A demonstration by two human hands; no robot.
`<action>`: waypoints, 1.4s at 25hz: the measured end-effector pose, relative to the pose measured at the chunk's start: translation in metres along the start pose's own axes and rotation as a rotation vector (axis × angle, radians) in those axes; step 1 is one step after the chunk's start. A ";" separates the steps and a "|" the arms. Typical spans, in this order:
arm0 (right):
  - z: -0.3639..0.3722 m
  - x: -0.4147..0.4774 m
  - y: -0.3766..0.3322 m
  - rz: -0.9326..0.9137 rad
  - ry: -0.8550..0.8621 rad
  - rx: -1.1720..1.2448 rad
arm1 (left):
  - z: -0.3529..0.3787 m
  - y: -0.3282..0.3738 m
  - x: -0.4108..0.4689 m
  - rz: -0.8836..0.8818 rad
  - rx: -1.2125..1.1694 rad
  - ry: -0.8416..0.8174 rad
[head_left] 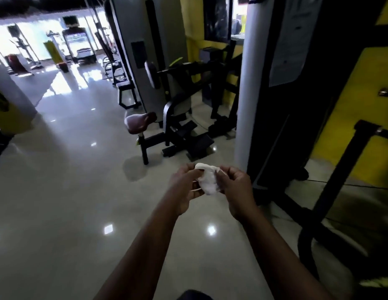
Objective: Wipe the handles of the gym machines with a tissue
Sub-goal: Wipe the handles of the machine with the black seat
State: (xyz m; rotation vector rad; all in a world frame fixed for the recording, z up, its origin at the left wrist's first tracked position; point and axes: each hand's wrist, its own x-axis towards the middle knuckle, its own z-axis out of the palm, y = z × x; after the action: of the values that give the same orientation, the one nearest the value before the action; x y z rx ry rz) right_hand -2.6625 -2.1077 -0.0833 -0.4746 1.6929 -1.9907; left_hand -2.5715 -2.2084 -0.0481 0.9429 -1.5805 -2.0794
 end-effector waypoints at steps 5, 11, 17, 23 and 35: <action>-0.038 0.057 -0.009 -0.005 0.321 -0.061 | 0.050 0.009 0.086 -0.046 0.122 -0.393; -0.119 0.115 -0.007 -0.110 0.466 -0.101 | 0.139 -0.004 0.170 -0.142 0.211 -0.534; -0.207 0.201 -0.024 -0.112 0.554 0.020 | 0.254 0.003 0.252 -0.014 0.523 -0.626; -0.305 0.245 -0.046 -0.245 0.710 -0.260 | 0.384 -0.003 0.302 -0.043 0.560 -0.648; -0.430 0.347 -0.061 -0.237 0.898 -1.086 | 0.563 -0.022 0.402 -0.546 0.230 -0.823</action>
State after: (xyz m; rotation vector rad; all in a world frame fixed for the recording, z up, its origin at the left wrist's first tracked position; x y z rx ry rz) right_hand -3.1931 -1.9449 -0.1140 -0.0680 3.3945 -1.2652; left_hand -3.2460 -2.0632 -0.1002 0.6557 -2.1635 -2.9703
